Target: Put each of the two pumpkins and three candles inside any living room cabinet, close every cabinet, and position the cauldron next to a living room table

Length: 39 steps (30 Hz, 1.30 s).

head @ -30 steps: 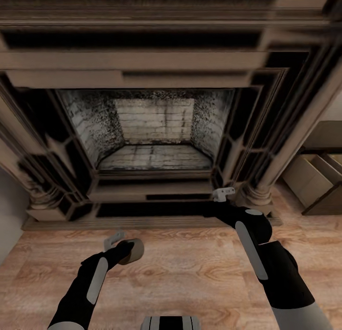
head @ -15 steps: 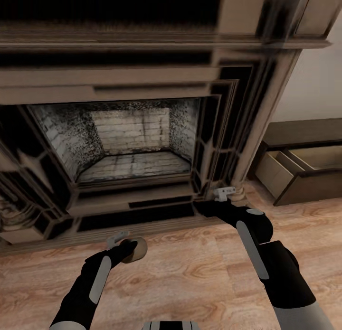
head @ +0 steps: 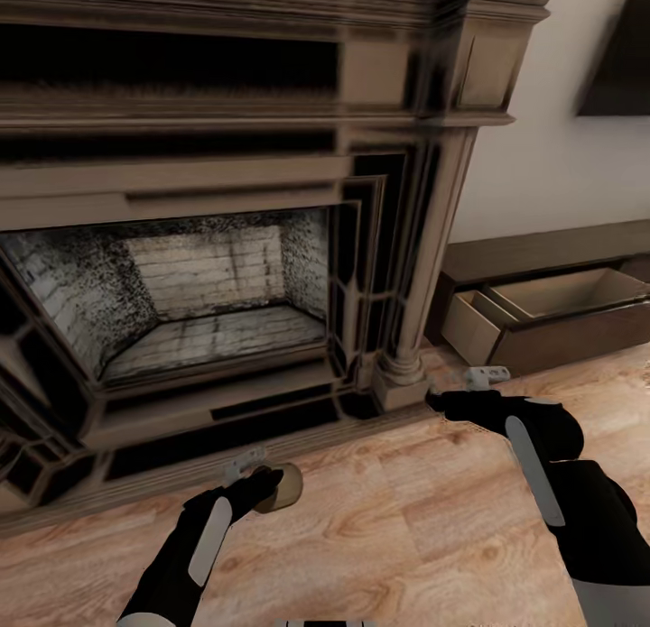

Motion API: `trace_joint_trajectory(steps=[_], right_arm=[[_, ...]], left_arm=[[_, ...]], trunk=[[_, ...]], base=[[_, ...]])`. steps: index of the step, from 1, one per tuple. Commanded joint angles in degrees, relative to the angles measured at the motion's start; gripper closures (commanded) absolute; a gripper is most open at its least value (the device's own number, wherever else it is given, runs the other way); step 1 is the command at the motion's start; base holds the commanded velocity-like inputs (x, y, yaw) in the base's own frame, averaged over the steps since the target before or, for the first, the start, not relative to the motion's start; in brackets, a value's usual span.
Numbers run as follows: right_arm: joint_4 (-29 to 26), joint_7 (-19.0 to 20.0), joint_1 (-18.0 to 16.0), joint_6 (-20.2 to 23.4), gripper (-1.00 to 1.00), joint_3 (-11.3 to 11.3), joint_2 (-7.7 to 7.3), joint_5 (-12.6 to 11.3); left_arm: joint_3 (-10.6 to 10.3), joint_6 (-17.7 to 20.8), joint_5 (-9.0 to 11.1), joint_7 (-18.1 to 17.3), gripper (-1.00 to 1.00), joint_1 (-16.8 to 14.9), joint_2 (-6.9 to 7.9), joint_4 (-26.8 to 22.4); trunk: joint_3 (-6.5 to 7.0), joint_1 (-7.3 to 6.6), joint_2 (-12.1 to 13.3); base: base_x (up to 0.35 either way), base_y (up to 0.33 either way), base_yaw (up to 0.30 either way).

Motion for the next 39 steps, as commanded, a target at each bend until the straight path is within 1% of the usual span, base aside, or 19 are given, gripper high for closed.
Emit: trace_joint_trajectory(steps=[1, 3, 5, 6, 17, 19, 20, 21, 22, 25, 26, 28, 29, 33, 36, 38, 39], right_arm=[[-0.02, 0.27, -0.04, 0.23, -1.00, -0.38, -0.12, 0.20], [-0.02, 0.23, -0.02, 0.23, -1.00, -0.75, -0.18, 0.22], [-0.02, -0.80, -0.01, 0.23, -1.00, -0.80, -0.19, 0.26], [-0.02, -3.91, -0.01, 0.23, -1.00, -0.84, -0.20, 0.31], [-0.02, -4.37, -0.02, 0.23, -1.00, -0.93, -0.20, 0.32], [-0.02, -5.32, -0.04, 0.23, -1.00, -1.01, -0.20, 0.32], [-0.02, -5.71, -0.06, 0.23, -1.00, -1.05, -0.20, 0.32], [-0.02, -5.98, -0.09, 0.23, -1.00, -1.07, -0.20, 0.34], [-0.02, -6.39, -0.06, 0.23, -1.00, -0.98, -0.20, 0.53], [0.02, -7.53, -0.04, 0.23, -1.00, -0.78, -0.05, 1.50], [0.17, -8.80, -0.03, 0.23, -1.00, -0.66, 0.08, 2.56], [0.62, -10.95, -0.09, 0.23, -1.00, -0.79, 0.22, 3.93], [0.79, -11.46, -0.11, 0.23, -1.00, -0.84, 0.22, 4.21], [1.65, -12.54, -0.17, 0.23, -1.00, -1.04, -0.06, 4.75], [1.86, -12.75, -0.18, 0.23, -1.00, -1.08, -0.14, 4.82], [1.27, -13.04, -0.14, -0.04, -1.00, -0.86, -0.05, 5.15], [1.06, -13.11, -0.12, -0.12, -1.00, -0.84, 0.09, 5.21]], left_arm=[[-0.41, 0.30, 1.37, 0.49, 1.00, -0.02, 0.05, -0.01], [-0.97, 0.05, 2.41, 0.56, 1.00, -0.02, 0.13, 0.46], [-1.20, -1.53, 2.79, 0.59, 1.00, 0.01, 0.13, 1.16], [-1.51, -4.23, 3.02, 0.59, 1.00, -0.03, 0.01, 3.28], [-1.55, -3.95, 3.20, -0.06, 1.00, -0.03, 0.06, 3.57], [-2.34, -3.83, 3.19, -0.02, 1.00, -0.03, 0.03, 3.63], [-3.30, -3.84, 3.22, 0.21, 1.00, -0.03, 0.06, 3.66], [-3.73, -3.86, 3.23, 0.31, 1.00, -0.03, 0.06, 3.67], [-4.86, -4.10, 3.22, 0.59, 1.00, -0.03, 0.00, 3.71], [-5.28, -4.23, 3.25, 0.42, 1.00, -0.03, -0.01, 3.73], [-5.42, -4.20, 3.26, 0.30, 1.00, -0.03, 0.00, 3.82], [-5.64, -4.11, 3.30, 0.12, 1.00, -0.03, -0.06, 4.23], [-5.69, -4.08, 3.31, 0.08, 1.00, -0.03, -0.10, 4.35], [-5.96, -4.02, 3.35, -0.05, 1.00, -0.03, -0.27, 4.74], [-6.67, -4.04, 3.36, -0.04, 1.00, -0.03, -0.31, 5.21], [-7.93, -4.38, 3.30, 0.03, 1.00, -0.03, -0.33, 5.86], [-8.11, -4.46, 3.29, 0.07, 1.00, -0.03, -0.34, 5.95]], trunk=[[0.18, -0.03, 0.00], [0.62, -0.09, 0.02], [1.06, -0.14, 0.05], [1.28, -0.16, 0.06], [3.72, -0.45, 0.21], [4.16, -0.50, 0.24], [4.39, -0.52, 0.25], [4.39, -0.52, 0.25], [4.39, -0.52, 0.25], [4.39, -0.52, 0.25], [4.39, -0.52, 0.25], [4.39, -0.52, 0.25], [4.39, -0.52, 0.25], [4.39, -0.52, 0.25], [4.39, -0.52, 0.25], [4.39, -0.52, 0.25], [4.39, -0.52, 0.25]], base=[[0.000, 0.000, -0.279], [0.000, 0.000, -0.279], [0.000, 0.000, -0.279], [0.000, 0.000, -0.279], [0.000, 0.000, -0.279], [0.000, 0.000, -0.279], [0.000, 0.000, -0.279], [0.000, 0.000, -0.279], [0.000, 0.000, -0.279], [0.000, 0.000, -0.279], [0.008, -0.041, -0.258], [0.043, -0.130, -0.183], [0.078, -0.204, -0.115], [0.110, -0.265, -0.058], [0.132, -0.310, -0.016], [0.132, -0.322, -0.006], [0.122, -0.329, -0.002]])
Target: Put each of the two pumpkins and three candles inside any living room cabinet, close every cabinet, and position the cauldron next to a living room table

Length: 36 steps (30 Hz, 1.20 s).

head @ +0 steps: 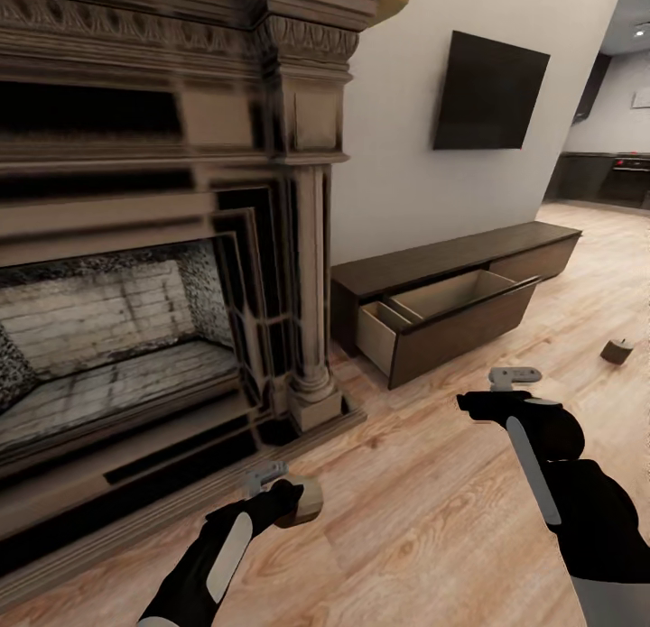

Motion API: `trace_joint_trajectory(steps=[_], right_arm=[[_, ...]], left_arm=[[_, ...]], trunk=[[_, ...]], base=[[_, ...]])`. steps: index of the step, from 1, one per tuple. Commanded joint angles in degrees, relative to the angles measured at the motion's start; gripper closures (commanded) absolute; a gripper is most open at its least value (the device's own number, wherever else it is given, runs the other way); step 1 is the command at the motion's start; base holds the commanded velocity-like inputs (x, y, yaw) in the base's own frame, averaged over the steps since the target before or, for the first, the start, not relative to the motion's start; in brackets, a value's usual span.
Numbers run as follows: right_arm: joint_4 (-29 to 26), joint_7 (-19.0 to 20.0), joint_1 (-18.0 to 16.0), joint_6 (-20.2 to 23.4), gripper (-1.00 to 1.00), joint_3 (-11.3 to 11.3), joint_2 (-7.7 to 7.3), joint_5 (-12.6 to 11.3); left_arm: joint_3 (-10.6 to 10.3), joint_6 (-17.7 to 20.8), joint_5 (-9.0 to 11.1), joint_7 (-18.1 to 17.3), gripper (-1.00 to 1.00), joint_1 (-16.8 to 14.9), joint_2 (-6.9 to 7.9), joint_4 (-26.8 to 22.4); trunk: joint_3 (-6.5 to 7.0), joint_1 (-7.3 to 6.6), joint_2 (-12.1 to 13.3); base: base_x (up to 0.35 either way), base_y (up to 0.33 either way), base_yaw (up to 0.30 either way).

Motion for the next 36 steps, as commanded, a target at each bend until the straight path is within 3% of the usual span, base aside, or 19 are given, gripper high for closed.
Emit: trace_joint_trajectory(steps=[1, 8, 12, 21, 26, 36], right_arm=[[-0.11, -0.65, -0.03, 0.13, -1.00, 0.08, 0.00, -0.55], [0.43, -1.07, -0.10, 0.31, -1.00, -0.14, 0.17, -0.65], [5.98, -1.21, -0.84, 0.15, -1.00, -0.76, -0.16, -0.81], [8.91, -0.65, -1.41, -0.07, -1.00, -1.68, -0.31, -0.91], [9.68, -0.32, -1.39, -5.29, -1.00, -1.84, -0.37, -2.11], [9.87, -0.23, -1.31, -7.43, -1.00, -1.69, -0.34, -2.81]], left_arm=[[-0.15, 0.21, 0.67, 0.45, 1.00, -0.02, 0.01, -0.10], [-0.37, -0.03, 0.54, 1.05, 1.00, -0.02, 0.08, 0.01], [-0.46, -0.09, 0.49, 1.25, 1.00, -0.02, 0.09, 0.03], [-0.49, -0.23, 0.43, 1.32, 1.00, -0.02, 0.16, 0.22], [-0.50, -0.80, 0.22, 1.31, 1.00, -0.02, 0.25, 0.55], [-0.45, -0.98, 0.09, 1.32, 1.00, -0.02, 0.43, 0.73]], trunk=[[-0.05, 0.00, -0.02], [-0.05, 0.00, -0.02], [-0.05, 0.00, -0.02], [-0.05, 0.00, -0.02], [-0.05, 0.00, -0.02], [-0.05, 0.00, -0.02]], base=[[0.119, -0.330, -0.002], [0.110, -0.333, -0.001], [0.106, -0.335, -0.015], [0.110, -0.336, -0.088], [0.147, -0.329, -0.012], [0.168, -0.322, -0.001]])
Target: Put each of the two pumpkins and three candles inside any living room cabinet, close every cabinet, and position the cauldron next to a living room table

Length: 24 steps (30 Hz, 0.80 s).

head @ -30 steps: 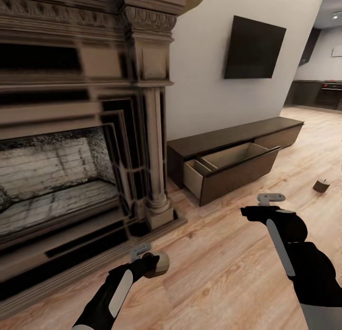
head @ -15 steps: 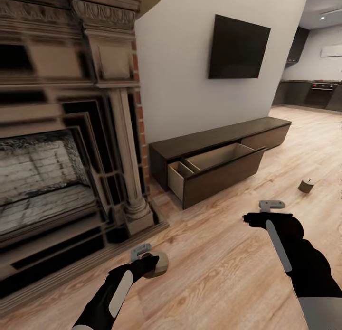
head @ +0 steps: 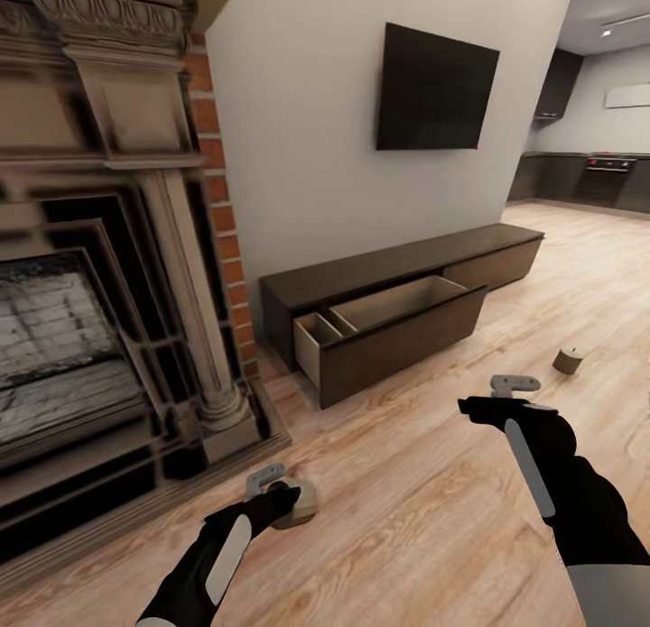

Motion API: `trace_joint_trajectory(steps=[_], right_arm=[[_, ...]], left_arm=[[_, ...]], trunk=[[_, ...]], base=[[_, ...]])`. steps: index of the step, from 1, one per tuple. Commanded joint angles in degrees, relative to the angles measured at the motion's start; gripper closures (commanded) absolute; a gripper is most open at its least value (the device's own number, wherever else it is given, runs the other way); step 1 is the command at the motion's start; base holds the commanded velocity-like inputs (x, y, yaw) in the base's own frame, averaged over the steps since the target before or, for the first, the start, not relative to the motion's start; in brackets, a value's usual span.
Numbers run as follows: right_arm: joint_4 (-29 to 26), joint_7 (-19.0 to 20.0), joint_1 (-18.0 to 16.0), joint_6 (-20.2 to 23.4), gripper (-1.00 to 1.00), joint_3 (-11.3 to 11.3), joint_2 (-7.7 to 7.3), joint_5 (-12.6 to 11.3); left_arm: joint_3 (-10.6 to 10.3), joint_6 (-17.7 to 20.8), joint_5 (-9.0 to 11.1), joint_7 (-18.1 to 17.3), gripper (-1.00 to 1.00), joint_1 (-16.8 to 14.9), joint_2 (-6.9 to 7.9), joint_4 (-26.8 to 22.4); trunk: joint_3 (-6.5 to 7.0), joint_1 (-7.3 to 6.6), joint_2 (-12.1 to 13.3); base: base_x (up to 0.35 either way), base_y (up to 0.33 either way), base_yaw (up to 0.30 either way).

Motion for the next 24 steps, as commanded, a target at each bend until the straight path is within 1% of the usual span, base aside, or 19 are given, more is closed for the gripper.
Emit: trace_joint_trajectory(steps=[1, 6, 8, 17, 18, 19, 20, 24], right_arm=[[-0.18, -0.53, 0.00, 0.15, -1.00, 0.05, -0.03, -0.59], [-0.69, -0.74, 0.14, 0.13, -1.00, 0.17, 0.34, -0.46], [-0.83, -0.86, 0.19, 0.32, -1.00, 0.22, 0.47, -0.26], [-0.45, -1.15, 0.21, 0.71, -1.00, 0.48, 0.50, 0.10], [3.37, -1.31, -0.47, 1.15, -1.00, 0.32, 0.42, 0.05], [5.51, -1.38, -1.30, 1.19, -1.00, 0.28, 0.43, 0.06], [5.51, -1.38, -1.30, 1.19, -1.00, 0.28, 0.43, 0.06], [9.92, -1.48, -2.94, 0.86, -1.00, 0.30, 0.58, 0.15]], left_arm=[[-0.12, 0.24, 0.71, 0.51, 1.00, -0.02, 0.03, -0.13], [-0.09, -0.02, 0.82, 0.51, 1.00, -0.02, 0.12, -0.06], [-0.05, -0.68, 0.89, 0.51, 1.00, -0.02, 0.17, -0.05], [0.24, -1.31, 0.97, 0.51, 1.00, -0.02, 0.30, -0.04], [0.42, -1.34, 0.96, 0.53, 1.00, -0.02, 0.34, 0.00], [0.51, -1.35, 0.93, 0.59, 1.00, -0.02, 0.35, 0.02], [0.51, -1.35, 0.93, 0.59, 1.00, -0.02, 0.35, 0.02], [0.63, -1.37, 0.94, 0.67, 1.00, -0.02, 0.37, 0.32]], trunk=[[-0.06, 0.00, -0.02], [-0.06, 0.00, -0.02], [-0.06, 0.00, -0.02], [-0.06, 0.00, -0.02], [-0.06, 0.00, -0.02], [-0.06, 0.00, -0.02], [-0.06, 0.00, -0.02], [-0.06, 0.00, -0.02]], base=[[0.170, -0.321, 0.000], [0.174, -0.319, 0.000], [0.183, -0.314, 0.000], [0.187, -0.312, 0.000], [0.188, -0.311, 0.000], [0.188, -0.311, 0.000], [0.188, -0.311, 0.000], [0.188, -0.311, 0.000]])
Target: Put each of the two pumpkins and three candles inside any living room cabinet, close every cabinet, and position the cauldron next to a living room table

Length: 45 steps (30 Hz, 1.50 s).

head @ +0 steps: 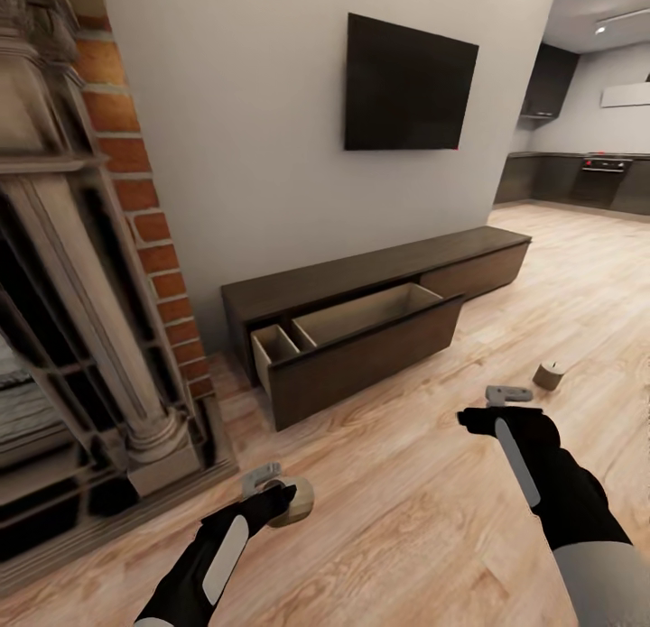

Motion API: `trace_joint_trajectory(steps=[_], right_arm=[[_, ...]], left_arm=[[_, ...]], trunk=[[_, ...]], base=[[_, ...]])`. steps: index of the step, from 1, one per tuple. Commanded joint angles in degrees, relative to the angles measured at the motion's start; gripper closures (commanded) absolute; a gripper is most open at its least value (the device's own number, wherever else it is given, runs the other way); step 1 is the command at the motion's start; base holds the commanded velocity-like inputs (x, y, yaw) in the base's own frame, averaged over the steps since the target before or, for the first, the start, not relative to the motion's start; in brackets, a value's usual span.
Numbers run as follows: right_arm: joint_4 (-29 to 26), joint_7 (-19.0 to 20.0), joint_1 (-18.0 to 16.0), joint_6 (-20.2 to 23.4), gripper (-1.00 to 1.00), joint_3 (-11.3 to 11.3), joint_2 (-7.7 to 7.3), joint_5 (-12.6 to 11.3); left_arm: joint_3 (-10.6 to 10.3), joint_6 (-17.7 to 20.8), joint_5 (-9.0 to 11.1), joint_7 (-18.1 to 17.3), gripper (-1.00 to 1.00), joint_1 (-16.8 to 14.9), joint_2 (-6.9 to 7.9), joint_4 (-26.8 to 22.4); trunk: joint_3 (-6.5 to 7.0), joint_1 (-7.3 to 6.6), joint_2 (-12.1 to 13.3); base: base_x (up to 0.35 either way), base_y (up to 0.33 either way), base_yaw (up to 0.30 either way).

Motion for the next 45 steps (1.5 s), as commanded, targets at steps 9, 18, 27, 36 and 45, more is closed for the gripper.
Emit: trace_joint_trajectory(steps=[9, 18, 27, 36, 45], right_arm=[[1.48, -0.52, -0.51, -0.13, -1.00, 0.04, 0.01, -0.65], [3.61, -0.52, -0.63, -0.31, -1.00, 0.01, -0.01, -0.69], [3.70, -0.40, -0.56, -0.32, -1.00, 0.14, 0.01, -0.64], [8.99, -0.56, -0.88, -7.13, -1.00, 0.24, 0.26, -0.65], [23.16, -0.65, -6.58, -13.00, -1.00, 0.39, 0.75, -0.39]], left_arm=[[-0.07, -0.48, 0.73, 0.60, 1.00, -0.02, 0.01, 0.59], [-0.06, -1.41, 0.75, 0.62, 1.00, -0.02, 0.02, 1.07], [-0.15, -1.47, 0.81, 0.55, 1.00, -0.02, 0.02, 1.08], [-0.23, -1.43, 0.75, 0.54, 1.00, -0.02, 0.10, 1.08], [-0.24, -1.43, 0.75, 0.54, 1.00, -0.02, 0.10, 1.08]], trunk=[[-0.05, 0.00, -0.03], [-0.05, 0.00, -0.03], [-0.05, 0.00, -0.03], [-0.05, 0.00, -0.03], [-0.05, 0.00, -0.03]], base=[[0.188, -0.311, 0.000], [0.188, -0.311, 0.000], [0.201, -0.301, 0.000], [0.240, -0.271, 0.000], [0.245, -0.268, 0.000]])
